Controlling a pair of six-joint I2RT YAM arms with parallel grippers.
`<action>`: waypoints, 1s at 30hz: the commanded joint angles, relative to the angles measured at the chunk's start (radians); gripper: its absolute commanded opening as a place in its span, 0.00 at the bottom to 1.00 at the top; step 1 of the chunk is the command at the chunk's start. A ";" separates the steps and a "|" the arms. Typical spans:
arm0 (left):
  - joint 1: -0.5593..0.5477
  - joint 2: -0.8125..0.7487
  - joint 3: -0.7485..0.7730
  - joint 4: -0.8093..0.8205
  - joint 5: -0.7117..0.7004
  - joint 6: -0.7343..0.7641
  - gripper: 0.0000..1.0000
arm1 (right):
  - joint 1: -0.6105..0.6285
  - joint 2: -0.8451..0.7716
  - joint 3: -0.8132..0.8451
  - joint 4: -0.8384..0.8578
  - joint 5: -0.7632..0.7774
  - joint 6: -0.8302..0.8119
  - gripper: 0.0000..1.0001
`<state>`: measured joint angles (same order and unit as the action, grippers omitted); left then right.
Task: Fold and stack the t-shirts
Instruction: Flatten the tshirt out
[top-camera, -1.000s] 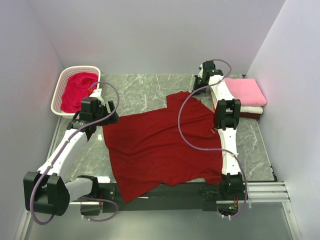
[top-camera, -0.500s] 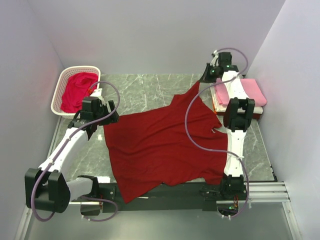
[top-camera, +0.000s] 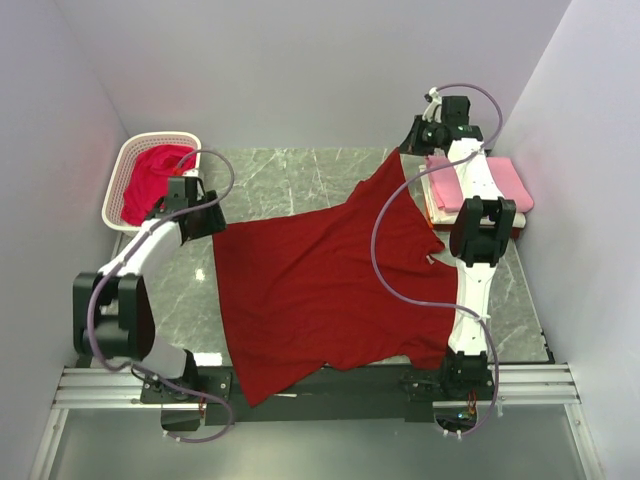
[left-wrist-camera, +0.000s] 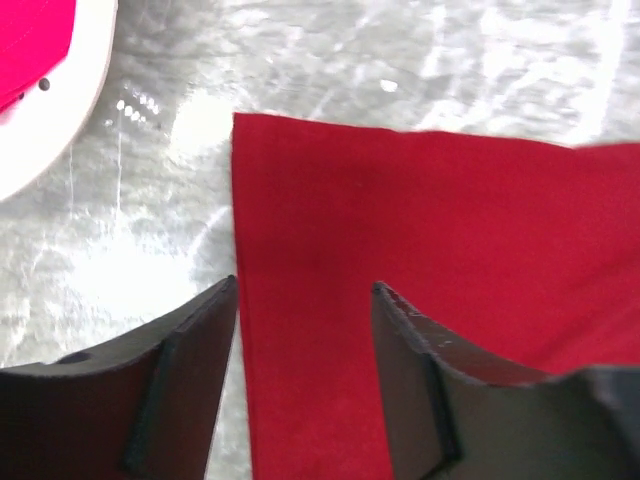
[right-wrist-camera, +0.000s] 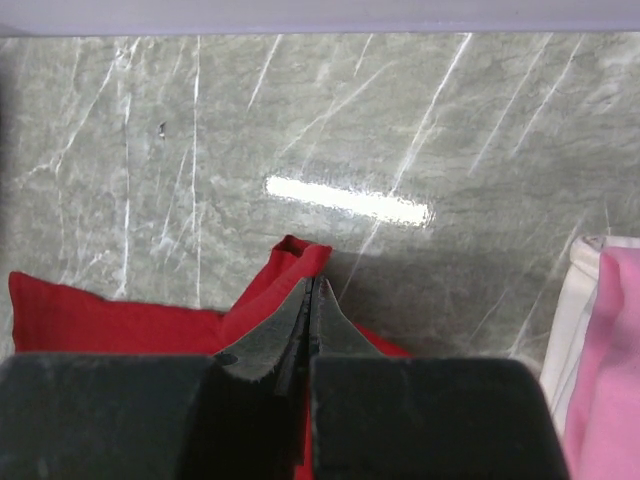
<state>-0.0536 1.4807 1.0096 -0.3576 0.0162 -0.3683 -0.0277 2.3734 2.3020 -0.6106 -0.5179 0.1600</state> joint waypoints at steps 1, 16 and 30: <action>0.012 0.079 0.072 -0.009 -0.013 0.028 0.60 | 0.000 -0.032 -0.015 0.037 -0.017 -0.027 0.00; 0.014 0.412 0.299 -0.075 -0.180 0.061 0.40 | 0.000 -0.051 -0.088 0.029 -0.057 -0.045 0.00; 0.014 0.527 0.333 -0.115 -0.064 0.098 0.15 | 0.000 -0.059 -0.066 -0.014 -0.064 -0.071 0.00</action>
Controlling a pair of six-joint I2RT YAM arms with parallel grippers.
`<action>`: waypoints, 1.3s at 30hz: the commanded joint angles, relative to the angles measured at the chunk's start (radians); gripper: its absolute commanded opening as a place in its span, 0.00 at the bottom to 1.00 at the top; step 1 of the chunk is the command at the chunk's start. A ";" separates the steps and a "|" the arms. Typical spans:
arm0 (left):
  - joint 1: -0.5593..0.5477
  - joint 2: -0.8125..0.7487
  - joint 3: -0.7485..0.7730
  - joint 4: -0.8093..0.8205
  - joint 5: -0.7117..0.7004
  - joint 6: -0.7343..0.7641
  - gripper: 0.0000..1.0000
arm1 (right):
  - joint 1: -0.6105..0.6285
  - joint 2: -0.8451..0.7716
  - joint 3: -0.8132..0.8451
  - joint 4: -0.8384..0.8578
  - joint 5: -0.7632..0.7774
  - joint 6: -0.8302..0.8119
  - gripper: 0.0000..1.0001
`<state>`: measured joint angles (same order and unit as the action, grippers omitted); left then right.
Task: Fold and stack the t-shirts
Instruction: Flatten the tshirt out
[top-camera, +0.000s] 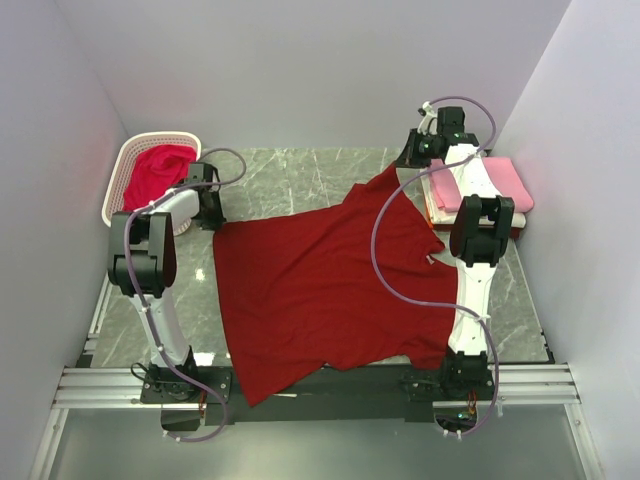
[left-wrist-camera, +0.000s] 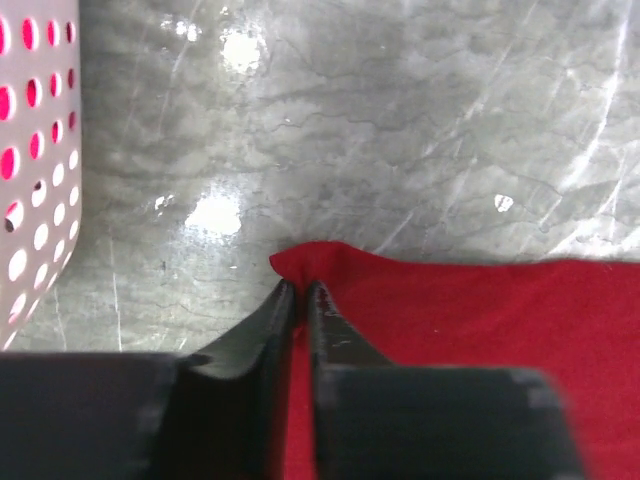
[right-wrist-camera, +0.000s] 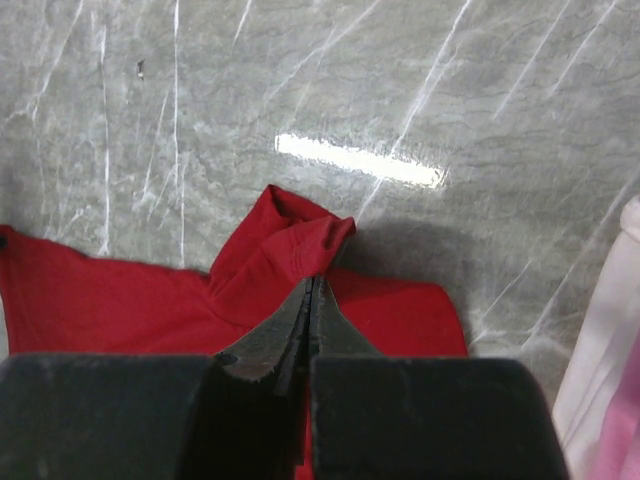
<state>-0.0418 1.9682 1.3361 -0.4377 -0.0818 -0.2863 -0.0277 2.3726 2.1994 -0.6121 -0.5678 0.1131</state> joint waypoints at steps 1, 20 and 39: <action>0.002 0.015 0.012 -0.032 0.033 0.013 0.10 | 0.000 -0.062 0.055 -0.020 -0.014 -0.030 0.00; 0.002 -0.679 0.173 0.088 0.278 -0.083 0.00 | 0.000 -0.591 0.094 -0.095 -0.017 -0.170 0.00; 0.002 -1.154 0.360 0.197 0.384 -0.189 0.01 | -0.293 -1.073 0.186 0.104 -0.228 0.147 0.00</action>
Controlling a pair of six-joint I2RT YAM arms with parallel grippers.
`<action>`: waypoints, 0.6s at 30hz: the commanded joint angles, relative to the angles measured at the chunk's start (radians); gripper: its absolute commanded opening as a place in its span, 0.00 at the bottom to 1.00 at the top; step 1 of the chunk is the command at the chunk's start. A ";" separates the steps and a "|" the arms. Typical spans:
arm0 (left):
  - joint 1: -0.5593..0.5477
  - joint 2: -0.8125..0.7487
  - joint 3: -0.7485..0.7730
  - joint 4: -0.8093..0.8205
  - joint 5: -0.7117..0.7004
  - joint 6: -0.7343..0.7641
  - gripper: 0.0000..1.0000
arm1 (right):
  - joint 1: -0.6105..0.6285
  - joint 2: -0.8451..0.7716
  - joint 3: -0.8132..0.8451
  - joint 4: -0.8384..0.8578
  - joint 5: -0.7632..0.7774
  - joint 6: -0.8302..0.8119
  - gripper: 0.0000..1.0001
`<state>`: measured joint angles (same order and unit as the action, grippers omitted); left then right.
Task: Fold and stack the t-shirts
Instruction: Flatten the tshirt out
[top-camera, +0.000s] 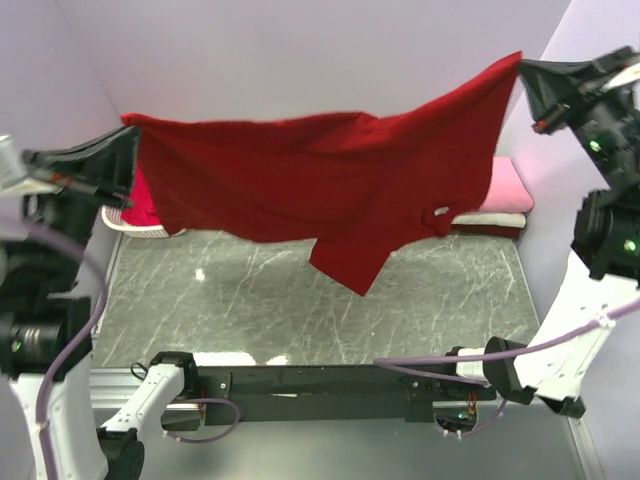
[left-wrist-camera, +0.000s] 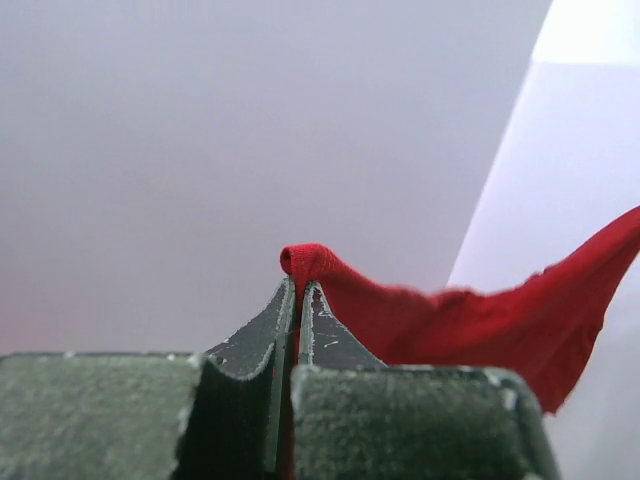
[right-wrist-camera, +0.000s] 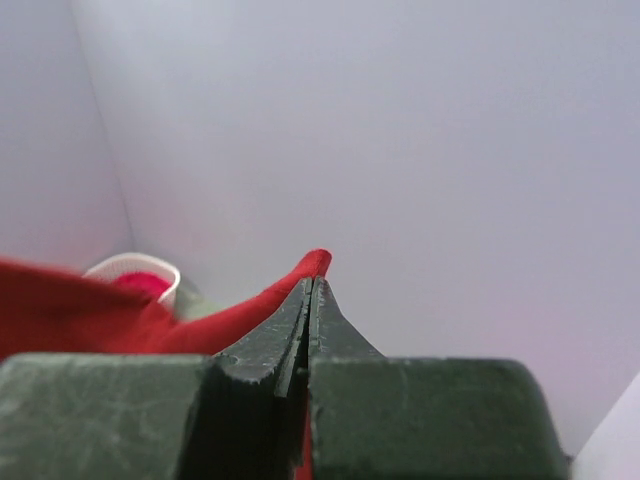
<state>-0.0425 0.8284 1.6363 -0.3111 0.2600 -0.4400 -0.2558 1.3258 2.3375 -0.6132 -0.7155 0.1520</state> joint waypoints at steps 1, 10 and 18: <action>0.001 -0.018 0.077 0.069 0.050 -0.036 0.01 | -0.092 -0.036 0.060 0.119 -0.099 0.132 0.00; -0.003 -0.061 0.123 0.081 0.067 -0.055 0.01 | -0.517 0.064 0.130 0.770 -0.375 0.928 0.00; -0.008 -0.107 -0.082 0.110 0.065 -0.083 0.01 | -0.371 0.057 0.005 0.623 -0.421 0.737 0.00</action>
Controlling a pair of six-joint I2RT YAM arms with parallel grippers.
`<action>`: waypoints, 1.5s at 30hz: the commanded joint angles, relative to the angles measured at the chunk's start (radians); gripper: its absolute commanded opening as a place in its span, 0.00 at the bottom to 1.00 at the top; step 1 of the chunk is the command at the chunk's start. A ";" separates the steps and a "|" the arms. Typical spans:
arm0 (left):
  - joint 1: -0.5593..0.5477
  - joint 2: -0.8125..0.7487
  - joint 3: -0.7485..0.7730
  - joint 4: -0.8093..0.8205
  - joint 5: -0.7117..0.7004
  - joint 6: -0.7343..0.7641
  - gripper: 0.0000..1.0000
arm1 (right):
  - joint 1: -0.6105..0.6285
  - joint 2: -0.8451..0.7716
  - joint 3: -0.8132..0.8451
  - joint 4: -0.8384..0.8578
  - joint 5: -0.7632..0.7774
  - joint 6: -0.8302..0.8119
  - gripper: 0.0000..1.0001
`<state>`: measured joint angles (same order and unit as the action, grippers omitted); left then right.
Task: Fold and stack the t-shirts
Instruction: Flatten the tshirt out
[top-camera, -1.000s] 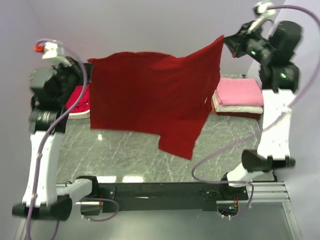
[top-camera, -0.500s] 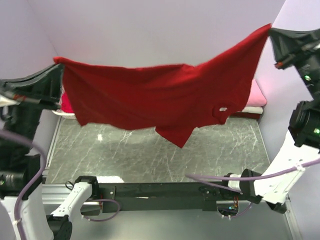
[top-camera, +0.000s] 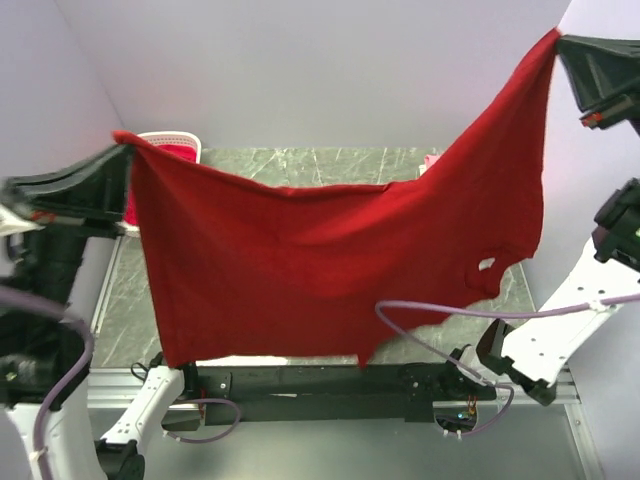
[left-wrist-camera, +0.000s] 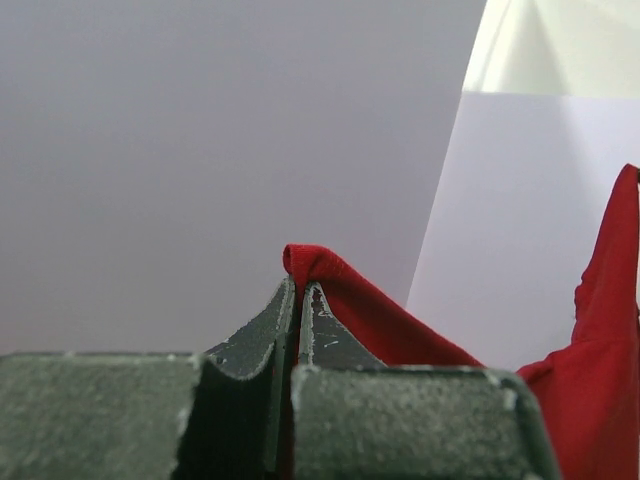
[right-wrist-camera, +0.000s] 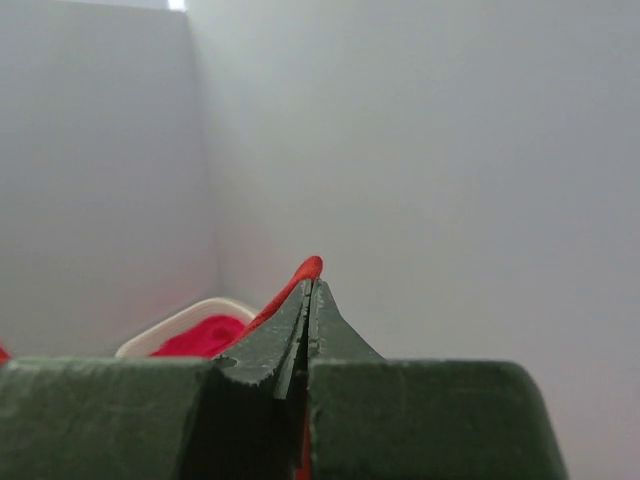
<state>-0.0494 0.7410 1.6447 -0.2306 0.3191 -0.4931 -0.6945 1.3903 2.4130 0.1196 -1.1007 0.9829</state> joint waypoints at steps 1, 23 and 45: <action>-0.001 -0.034 -0.136 0.039 -0.014 -0.041 0.01 | 0.164 -0.020 -0.096 -0.290 -0.012 -0.289 0.00; 0.046 0.664 -0.670 0.171 -0.361 -0.095 0.00 | 0.764 0.791 -0.040 -0.782 0.524 -1.030 0.00; 0.046 0.701 -0.658 0.126 -0.227 -0.018 0.01 | 0.819 1.064 -0.221 -1.038 0.677 -1.135 0.49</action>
<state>-0.0044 1.4635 0.9524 -0.1223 0.0593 -0.5346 0.1089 2.4897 2.2002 -0.8909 -0.4755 -0.1398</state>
